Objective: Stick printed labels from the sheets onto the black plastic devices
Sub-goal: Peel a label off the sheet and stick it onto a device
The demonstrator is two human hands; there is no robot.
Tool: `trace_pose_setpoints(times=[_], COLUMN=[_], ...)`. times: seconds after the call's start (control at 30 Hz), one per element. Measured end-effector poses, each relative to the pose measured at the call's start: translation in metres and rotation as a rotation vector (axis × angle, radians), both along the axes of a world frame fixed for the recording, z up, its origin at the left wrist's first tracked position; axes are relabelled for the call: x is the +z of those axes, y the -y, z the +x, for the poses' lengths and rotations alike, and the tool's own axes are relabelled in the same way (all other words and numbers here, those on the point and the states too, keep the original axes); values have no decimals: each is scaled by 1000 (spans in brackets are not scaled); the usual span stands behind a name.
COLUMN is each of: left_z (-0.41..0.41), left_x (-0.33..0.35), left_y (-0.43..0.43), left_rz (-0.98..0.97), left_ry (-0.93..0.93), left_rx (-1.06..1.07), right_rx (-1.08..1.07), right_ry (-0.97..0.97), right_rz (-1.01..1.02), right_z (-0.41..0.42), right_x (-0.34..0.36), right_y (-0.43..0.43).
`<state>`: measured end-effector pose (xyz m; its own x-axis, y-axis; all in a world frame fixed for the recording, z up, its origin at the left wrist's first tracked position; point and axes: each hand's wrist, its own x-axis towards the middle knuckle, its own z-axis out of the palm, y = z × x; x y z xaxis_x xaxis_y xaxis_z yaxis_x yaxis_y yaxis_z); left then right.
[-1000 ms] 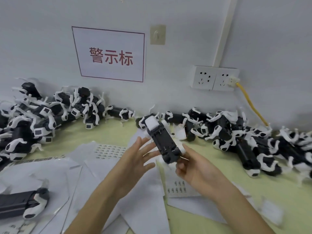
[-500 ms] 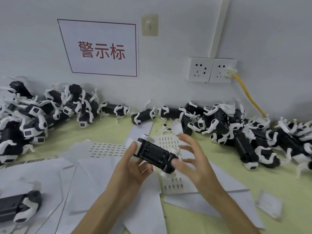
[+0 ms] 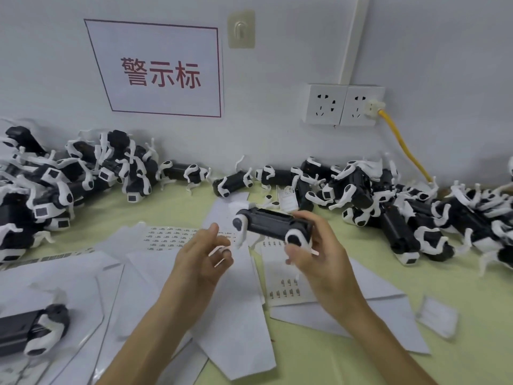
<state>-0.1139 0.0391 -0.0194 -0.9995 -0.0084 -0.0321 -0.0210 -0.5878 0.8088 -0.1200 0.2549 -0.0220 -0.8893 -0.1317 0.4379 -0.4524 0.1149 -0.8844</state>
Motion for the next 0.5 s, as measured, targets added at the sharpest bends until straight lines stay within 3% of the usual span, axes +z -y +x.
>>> trace_pose_setpoints(times=[0.1,0.17,0.27,0.4,0.47,0.5], left_z=[0,3,8,5,1,-1], left_x=[-3,-4,-3,-2,-3,-5], left_y=[-1,-6,-9,-10,-6,-3], left_rz=[-390,-535,-429,-349,-369,-404], left_ry=[-89,-120,-81,-44,-31,-32], left_rx=[67,-51,-182,7,105,149], right_rx=[17,55,119,84,-39,-94], right_ry=[83,130,160,169,118,87], right_rz=[-106,-99,-13,125,311,496], right_z=[-3,-3,-2,-1,-5,-8], right_x=[2,1,-1,-3,0,1], right_y=[2,2,4,-4,-16,-24])
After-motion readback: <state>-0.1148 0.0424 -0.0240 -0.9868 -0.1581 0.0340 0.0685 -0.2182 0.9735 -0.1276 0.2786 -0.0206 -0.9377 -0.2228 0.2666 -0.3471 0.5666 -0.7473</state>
